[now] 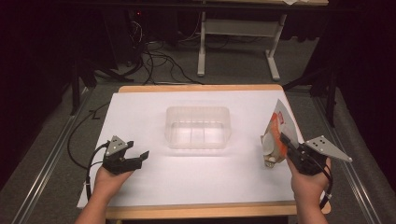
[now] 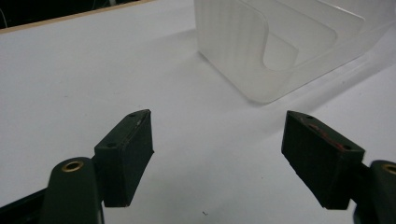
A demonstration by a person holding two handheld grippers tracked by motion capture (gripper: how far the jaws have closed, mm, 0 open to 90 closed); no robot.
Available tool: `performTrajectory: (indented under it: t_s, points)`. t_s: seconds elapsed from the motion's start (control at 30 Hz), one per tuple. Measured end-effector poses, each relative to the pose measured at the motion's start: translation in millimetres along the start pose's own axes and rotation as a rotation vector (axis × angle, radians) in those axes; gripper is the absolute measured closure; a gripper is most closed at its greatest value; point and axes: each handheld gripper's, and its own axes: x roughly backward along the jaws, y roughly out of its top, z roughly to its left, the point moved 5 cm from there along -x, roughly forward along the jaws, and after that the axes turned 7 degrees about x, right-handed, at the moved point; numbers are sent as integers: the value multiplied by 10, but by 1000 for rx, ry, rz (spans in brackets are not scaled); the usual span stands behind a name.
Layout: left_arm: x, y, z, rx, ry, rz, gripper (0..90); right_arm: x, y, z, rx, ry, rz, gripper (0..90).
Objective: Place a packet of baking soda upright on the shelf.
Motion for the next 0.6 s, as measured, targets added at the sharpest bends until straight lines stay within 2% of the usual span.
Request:
performTrajectory:
  t_s: [0.13,0.6]
  points:
    - [9,-1,1,2,-1,-1,253,-62,60,26,-10,12,-8,900]
    - [38,11,10,12,-4,-17,253,-239,471,195,4,49,-54,900]
